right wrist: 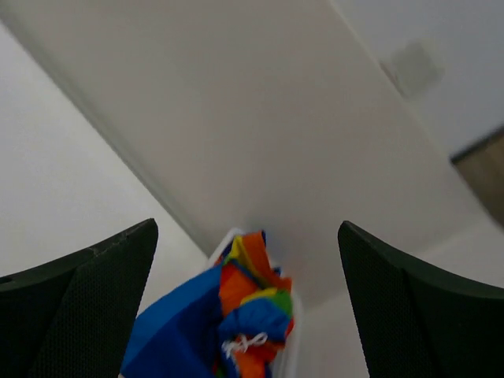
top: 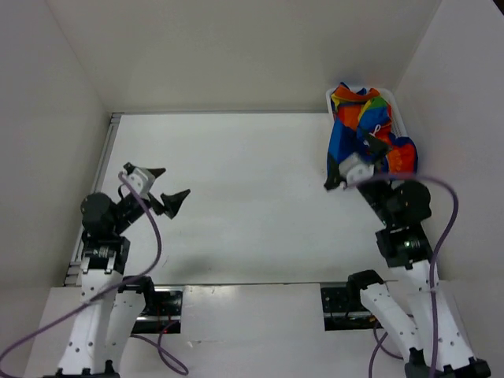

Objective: Fold and stack the shorts
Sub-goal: Grab the shorts from the pile

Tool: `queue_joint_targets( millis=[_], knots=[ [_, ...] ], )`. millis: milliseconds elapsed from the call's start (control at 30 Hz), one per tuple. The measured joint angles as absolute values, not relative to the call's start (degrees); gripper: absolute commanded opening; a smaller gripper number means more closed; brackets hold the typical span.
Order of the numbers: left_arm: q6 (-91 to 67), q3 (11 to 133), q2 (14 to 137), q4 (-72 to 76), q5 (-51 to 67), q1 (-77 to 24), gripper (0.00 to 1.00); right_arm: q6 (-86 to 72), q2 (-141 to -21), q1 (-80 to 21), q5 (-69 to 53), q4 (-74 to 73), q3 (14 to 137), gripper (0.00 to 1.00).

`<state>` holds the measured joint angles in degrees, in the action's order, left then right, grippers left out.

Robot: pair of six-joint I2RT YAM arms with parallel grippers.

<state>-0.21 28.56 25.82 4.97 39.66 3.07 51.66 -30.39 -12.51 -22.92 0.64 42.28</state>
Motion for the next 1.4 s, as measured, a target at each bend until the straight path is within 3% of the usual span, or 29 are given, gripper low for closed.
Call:
queue_joint_targets(
  millis=[67,167,233,300,467,633,933,1067,1100,1167,1200,1400],
  knots=[
    [-0.16,38.54,36.56,2.59,37.98,0.97,1.00,42.65,-41.47,-12.43,-12.10,0.12,52.60,1.00],
    [-0.25,52.88,51.48,-3.11,33.23,-2.72,1.00,33.26,-53.43,-9.96,-0.71,-1.52,58.33,1.00],
    [-0.23,58.35,59.37,-5.19,28.88,-4.40,1.00,27.90,-60.23,-6.90,4.60,-5.54,58.41,0.87],
    [-0.21,59.20,63.59,-7.79,25.28,-5.23,1.00,23.29,-66.28,-3.84,7.90,-8.82,58.43,0.85],
    [-0.23,58.24,66.00,-14.76,22.81,-6.35,1.00,13.76,-79.57,6.00,13.67,-12.53,60.49,0.85],
    [-0.23,56.64,65.93,-15.59,22.74,-6.59,1.00,11.51,-86.19,12.27,19.25,-10.59,61.01,0.94],
    [-0.21,54.08,65.93,-16.27,22.04,-6.59,1.00,14.72,-94.98,16.56,15.84,-7.70,62.63,0.99],
    [-0.23,54.08,66.50,-16.25,21.61,-6.59,1.00,15.57,-97.69,18.55,12.73,-7.77,62.94,0.80],
    [-0.23,54.08,66.67,-16.27,21.52,-6.59,1.00,15.57,-98.04,19.20,12.08,-7.77,63.07,0.67],
    [-0.23,54.08,66.78,-16.29,21.32,-6.59,1.00,15.90,-98.21,20.08,10.85,-7.86,63.09,0.53],
    [-0.23,54.08,66.78,-16.27,21.32,-6.59,1.00,16.05,-98.21,20.29,10.37,-7.84,63.16,0.41],
    [-0.23,54.08,66.78,-16.25,21.32,-6.59,1.00,16.99,-98.00,19.99,9.06,-7.92,63.99,0.11]
  ],
)
